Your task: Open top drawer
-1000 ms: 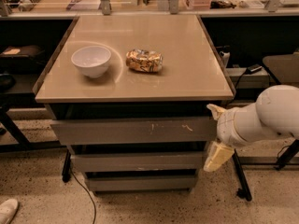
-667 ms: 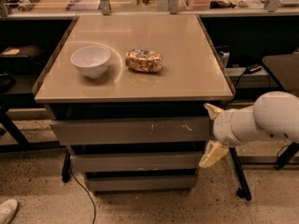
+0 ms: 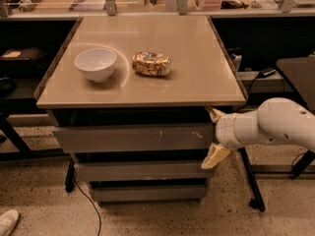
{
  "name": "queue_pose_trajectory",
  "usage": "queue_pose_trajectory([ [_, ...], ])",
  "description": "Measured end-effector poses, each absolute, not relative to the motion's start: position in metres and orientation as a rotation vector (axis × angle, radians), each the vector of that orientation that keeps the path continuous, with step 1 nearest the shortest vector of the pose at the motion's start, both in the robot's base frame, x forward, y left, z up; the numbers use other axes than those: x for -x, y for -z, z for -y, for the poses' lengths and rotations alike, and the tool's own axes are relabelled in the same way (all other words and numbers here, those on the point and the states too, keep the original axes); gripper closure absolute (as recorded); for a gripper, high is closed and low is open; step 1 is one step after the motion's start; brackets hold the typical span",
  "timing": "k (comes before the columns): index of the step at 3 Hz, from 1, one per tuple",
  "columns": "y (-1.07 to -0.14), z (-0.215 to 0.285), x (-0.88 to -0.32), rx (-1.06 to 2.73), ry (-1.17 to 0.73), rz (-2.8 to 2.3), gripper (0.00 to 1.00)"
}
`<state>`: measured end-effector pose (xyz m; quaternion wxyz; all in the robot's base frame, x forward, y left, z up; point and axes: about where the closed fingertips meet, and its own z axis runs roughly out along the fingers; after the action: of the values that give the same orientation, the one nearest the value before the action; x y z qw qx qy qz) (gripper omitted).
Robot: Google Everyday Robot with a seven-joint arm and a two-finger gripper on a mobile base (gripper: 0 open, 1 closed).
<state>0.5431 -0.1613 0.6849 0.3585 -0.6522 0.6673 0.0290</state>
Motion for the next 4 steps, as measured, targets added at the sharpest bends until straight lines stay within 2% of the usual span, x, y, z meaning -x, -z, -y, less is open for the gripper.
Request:
queue_pose_trajectory([
  [4, -0.643, 0.148, -0.573, 1.767, -0.230, -1.653, 0.00],
])
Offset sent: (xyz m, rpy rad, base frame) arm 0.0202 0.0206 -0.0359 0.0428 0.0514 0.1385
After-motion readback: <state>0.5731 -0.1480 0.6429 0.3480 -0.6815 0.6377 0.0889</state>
